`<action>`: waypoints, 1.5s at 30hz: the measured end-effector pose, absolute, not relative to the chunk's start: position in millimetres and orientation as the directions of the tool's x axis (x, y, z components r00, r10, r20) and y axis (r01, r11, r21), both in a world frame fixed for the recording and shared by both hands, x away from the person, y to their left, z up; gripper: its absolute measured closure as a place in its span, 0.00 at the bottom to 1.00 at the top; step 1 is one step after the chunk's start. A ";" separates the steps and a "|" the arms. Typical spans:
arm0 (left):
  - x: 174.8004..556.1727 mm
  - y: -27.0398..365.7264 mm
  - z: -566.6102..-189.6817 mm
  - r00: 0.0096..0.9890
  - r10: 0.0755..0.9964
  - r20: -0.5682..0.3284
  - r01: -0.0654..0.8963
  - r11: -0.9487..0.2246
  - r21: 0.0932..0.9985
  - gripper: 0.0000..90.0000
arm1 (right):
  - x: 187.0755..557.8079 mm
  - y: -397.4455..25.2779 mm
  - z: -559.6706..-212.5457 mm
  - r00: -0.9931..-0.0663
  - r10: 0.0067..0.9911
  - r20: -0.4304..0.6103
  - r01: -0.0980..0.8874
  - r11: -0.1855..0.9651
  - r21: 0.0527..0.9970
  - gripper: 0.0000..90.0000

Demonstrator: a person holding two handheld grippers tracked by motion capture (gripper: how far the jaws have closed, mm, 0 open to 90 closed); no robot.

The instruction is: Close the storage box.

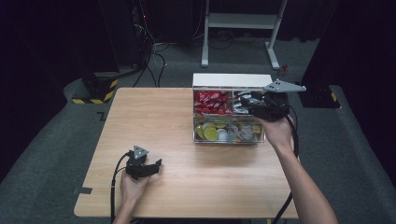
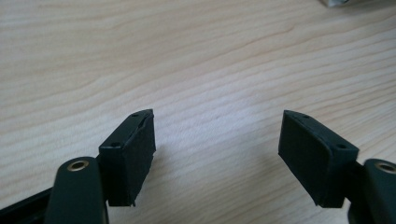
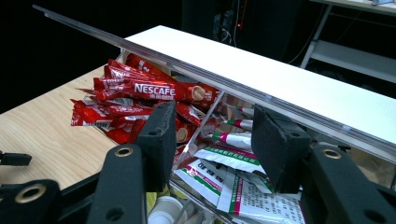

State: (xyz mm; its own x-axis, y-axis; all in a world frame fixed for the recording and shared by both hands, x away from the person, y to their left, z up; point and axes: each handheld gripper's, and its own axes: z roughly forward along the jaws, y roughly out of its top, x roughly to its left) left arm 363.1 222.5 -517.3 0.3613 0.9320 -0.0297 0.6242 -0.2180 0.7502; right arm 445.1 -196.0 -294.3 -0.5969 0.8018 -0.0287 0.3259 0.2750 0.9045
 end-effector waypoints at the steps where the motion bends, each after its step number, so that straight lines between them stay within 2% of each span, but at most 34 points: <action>1: 363.7 222.2 -515.0 0.368 0.929 -0.029 0.620 -0.222 0.753 0.31 | 445.2 -196.5 -294.3 -0.595 0.803 -0.028 0.326 0.273 0.905 0.56; 8: 368.8 214.8 -506.3 0.422 0.904 -0.062 0.591 -0.223 0.775 0.38 | 446.4 -197.1 -294.2 -0.585 0.811 -0.022 0.323 0.258 0.910 0.56; 14: 372.8 206.6 -498.6 0.463 0.885 -0.052 0.567 -0.251 0.785 0.38 | 447.6 -197.0 -293.4 -0.583 0.812 -0.020 0.325 0.256 0.911 0.56; 19: 378.7 203.0 -489.3 0.515 0.852 -0.093 0.550 -0.245 0.799 0.46 | 447.9 -197.1 -292.9 -0.583 0.812 -0.016 0.325 0.251 0.912 0.56; 23: 384.6 201.7 -480.9 0.511 0.851 -0.122 0.561 -0.222 0.798 0.41 | 447.9 -197.1 -292.0 -0.583 0.813 -0.014 0.330 0.253 0.909 0.56; 27: 388.5 199.9 -472.8 0.516 0.847 -0.125 0.556 -0.220 0.801 0.41 | 448.0 -196.9 -292.2 -0.582 0.813 -0.012 0.331 0.251 0.910 0.56; 40: 396.8 192.0 -445.7 0.538 0.837 -0.098 0.504 -0.227 0.833 0.41 | 449.1 -197.5 -290.3 -0.587 0.810 -0.018 0.333 0.262 0.906 0.56; 43: 396.3 188.4 -436.9 0.550 0.835 -0.023 0.457 -0.277 0.845 0.47 | 449.1 -197.9 -289.9 -0.586 0.810 -0.018 0.333 0.260 0.906 0.56; 45: 397.4 186.1 -432.5 0.559 0.829 -0.015 0.442 -0.282 0.852 0.49 | 449.1 -197.8 -289.9 -0.586 0.810 -0.018 0.331 0.260 0.907 0.56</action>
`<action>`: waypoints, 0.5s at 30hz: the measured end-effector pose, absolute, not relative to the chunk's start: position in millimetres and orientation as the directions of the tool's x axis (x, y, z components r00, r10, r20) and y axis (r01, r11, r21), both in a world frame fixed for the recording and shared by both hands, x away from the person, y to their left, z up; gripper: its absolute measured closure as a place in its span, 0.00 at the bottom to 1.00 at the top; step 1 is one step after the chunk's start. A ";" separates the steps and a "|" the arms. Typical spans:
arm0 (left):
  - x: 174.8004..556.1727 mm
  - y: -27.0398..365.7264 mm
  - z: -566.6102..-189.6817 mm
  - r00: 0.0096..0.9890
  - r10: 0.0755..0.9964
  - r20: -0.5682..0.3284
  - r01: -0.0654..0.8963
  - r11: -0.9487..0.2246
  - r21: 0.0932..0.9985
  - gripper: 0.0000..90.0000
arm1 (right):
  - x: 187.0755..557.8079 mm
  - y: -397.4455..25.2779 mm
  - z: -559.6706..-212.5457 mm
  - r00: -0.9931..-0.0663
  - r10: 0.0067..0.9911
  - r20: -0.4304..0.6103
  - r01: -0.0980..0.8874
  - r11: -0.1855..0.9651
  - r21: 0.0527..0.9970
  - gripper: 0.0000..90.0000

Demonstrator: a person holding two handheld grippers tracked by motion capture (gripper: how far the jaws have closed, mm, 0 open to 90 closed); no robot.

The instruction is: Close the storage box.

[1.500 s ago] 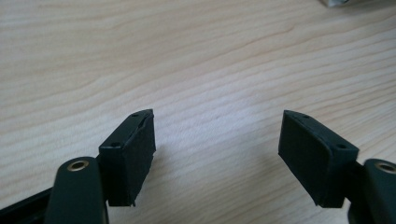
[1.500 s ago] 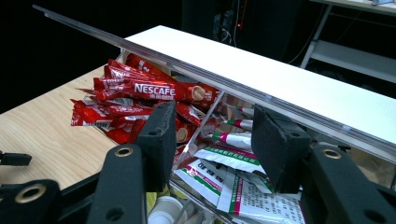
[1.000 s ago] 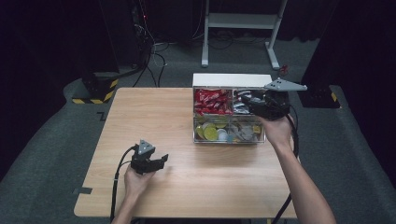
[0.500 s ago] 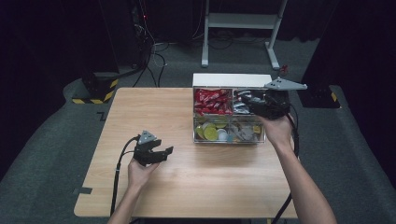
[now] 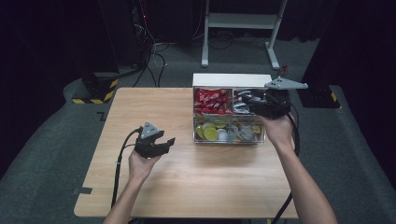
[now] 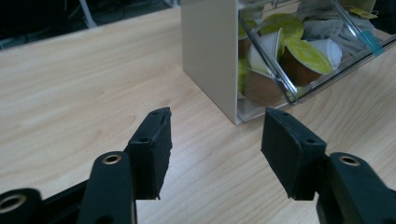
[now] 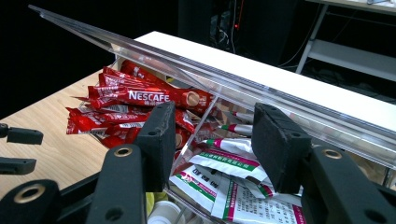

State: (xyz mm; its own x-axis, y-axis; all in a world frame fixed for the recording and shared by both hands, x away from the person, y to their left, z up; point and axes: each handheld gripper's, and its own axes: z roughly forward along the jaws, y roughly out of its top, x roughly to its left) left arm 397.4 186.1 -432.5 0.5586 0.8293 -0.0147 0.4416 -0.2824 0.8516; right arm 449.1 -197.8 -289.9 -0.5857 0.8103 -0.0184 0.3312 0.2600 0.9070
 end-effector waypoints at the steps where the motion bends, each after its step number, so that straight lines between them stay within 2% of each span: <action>1: 397.8 185.5 -430.9 0.559 0.829 -0.016 0.440 -0.280 0.853 0.50 | 449.1 -197.8 -289.9 -0.585 0.811 -0.018 0.332 0.259 0.907 0.56; 8: 404.7 180.2 -415.5 0.581 0.811 -0.076 0.448 -0.240 0.861 0.47 | 449.0 -198.6 -288.1 -0.586 0.810 -0.017 0.337 0.262 0.904 0.56; 15: 409.1 173.8 -398.5 0.603 0.794 -0.081 0.428 -0.236 0.872 0.48 | 449.3 -199.0 -287.3 -0.585 0.811 -0.015 0.340 0.262 0.903 0.56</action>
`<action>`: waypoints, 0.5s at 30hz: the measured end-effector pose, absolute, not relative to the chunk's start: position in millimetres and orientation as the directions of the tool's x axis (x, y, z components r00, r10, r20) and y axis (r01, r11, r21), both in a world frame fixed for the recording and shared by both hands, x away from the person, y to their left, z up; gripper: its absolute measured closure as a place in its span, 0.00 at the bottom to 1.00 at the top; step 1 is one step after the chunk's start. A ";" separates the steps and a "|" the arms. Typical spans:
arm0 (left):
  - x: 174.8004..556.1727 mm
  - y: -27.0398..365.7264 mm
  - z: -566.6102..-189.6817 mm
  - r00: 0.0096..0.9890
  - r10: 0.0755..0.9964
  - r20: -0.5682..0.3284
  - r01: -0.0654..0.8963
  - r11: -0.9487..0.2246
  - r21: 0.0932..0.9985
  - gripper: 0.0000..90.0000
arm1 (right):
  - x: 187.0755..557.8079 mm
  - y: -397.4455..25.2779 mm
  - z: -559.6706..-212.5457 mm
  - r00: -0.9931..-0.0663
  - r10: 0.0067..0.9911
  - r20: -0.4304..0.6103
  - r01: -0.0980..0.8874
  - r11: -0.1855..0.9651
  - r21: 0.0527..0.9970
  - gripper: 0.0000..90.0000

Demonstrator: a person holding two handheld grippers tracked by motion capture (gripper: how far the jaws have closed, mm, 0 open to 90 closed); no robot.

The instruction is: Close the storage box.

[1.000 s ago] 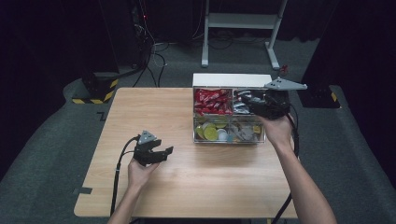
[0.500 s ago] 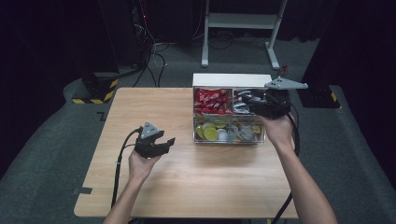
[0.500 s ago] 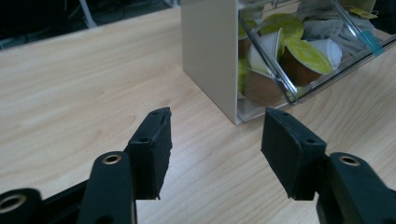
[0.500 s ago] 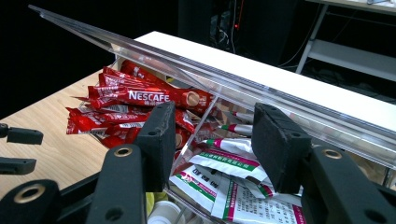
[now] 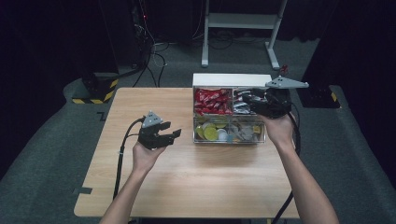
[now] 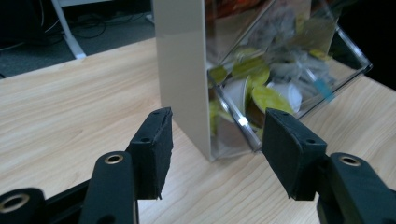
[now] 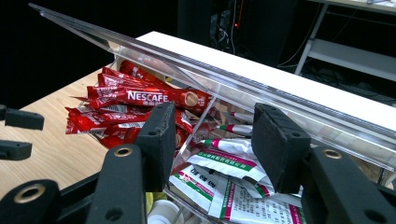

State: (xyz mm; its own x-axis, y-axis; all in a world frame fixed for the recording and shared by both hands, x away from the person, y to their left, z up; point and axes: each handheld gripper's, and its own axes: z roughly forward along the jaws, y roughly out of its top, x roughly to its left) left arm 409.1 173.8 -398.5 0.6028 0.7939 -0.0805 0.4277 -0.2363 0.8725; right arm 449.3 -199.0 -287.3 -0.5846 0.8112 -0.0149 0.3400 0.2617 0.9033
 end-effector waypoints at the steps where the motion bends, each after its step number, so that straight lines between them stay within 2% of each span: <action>1: 409.7 173.3 -396.8 0.604 0.793 -0.085 0.427 -0.231 0.874 0.48 | 449.6 -199.4 -287.1 -0.586 0.810 -0.018 0.338 0.264 0.903 0.56; 15: 412.6 157.6 -376.1 0.649 0.760 -0.035 0.346 -0.253 0.904 0.52 | 448.9 -201.5 -286.7 -0.584 0.811 -0.018 0.335 0.261 0.905 0.56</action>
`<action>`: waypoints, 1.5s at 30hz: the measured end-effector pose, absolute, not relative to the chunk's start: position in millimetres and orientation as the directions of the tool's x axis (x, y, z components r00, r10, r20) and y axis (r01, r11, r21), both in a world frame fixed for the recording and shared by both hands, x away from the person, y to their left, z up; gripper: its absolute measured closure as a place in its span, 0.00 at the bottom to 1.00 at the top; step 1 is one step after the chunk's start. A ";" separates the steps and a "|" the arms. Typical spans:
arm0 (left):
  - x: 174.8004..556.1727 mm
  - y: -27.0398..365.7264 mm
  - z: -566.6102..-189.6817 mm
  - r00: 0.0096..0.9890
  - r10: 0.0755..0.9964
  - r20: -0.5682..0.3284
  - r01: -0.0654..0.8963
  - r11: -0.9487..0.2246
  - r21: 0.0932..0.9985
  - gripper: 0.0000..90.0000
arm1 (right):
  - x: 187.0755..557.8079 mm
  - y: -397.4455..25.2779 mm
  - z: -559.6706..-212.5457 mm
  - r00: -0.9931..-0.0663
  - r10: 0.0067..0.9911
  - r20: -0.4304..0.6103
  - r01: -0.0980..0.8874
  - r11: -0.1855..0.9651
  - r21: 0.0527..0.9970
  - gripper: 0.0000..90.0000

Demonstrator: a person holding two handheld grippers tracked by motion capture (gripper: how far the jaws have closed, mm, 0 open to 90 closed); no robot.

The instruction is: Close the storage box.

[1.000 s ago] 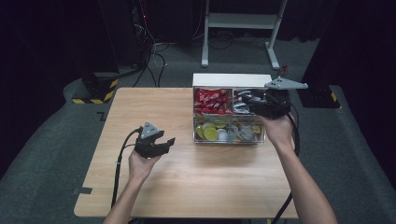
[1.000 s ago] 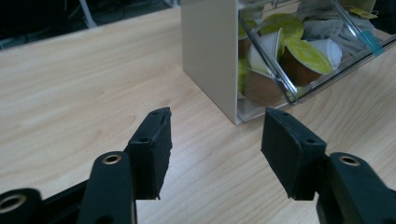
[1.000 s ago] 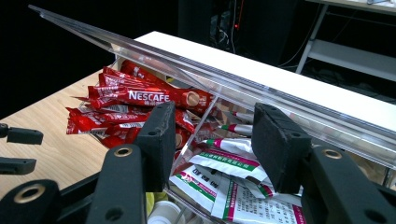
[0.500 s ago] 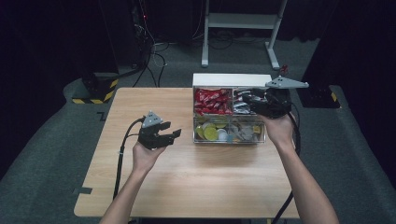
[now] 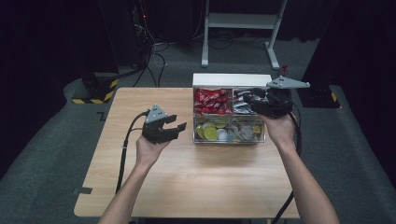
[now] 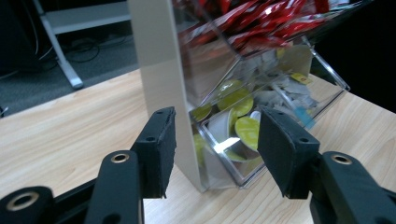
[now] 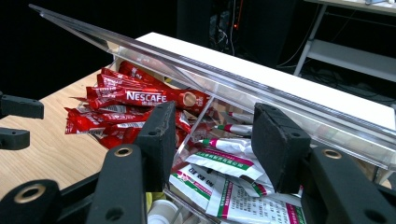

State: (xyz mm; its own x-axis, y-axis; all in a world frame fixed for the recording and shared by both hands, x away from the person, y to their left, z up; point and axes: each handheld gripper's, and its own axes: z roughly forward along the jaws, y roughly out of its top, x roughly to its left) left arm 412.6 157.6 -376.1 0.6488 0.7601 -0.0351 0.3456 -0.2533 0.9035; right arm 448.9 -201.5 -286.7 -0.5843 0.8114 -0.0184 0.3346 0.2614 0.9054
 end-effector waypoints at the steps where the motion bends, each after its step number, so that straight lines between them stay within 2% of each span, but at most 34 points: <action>1: 412.8 156.1 -374.3 0.653 0.756 -0.032 0.341 -0.256 0.905 0.52 | 448.9 -201.9 -286.6 -0.585 0.811 -0.018 0.334 0.261 0.906 0.56; 6: 417.0 151.3 -367.0 0.659 0.750 -0.062 0.358 -0.240 0.902 0.48 | 448.9 -202.5 -286.8 -0.586 0.810 -0.016 0.334 0.259 0.906 0.56; 12: 419.7 146.2 -358.1 0.672 0.739 -0.057 0.338 -0.237 0.911 0.50 | 448.5 -203.0 -286.7 -0.584 0.811 -0.014 0.333 0.255 0.908 0.56; 21: 428.5 137.4 -344.1 0.686 0.720 -0.102 0.339 -0.192 0.921 0.52 | 448.7 -205.5 -286.5 -0.587 0.809 -0.016 0.328 0.256 0.909 0.56; 35: 440.4 114.3 -325.5 0.704 0.708 -0.064 0.308 -0.223 0.925 0.57 | 449.6 -207.4 -287.1 -0.591 0.807 -0.003 0.326 0.243 0.913 0.56; 45: 451.9 99.9 -323.6 0.693 0.718 -0.067 0.323 -0.227 0.919 0.61 | 450.5 -208.8 -288.5 -0.594 0.804 0.003 0.324 0.236 0.916 0.56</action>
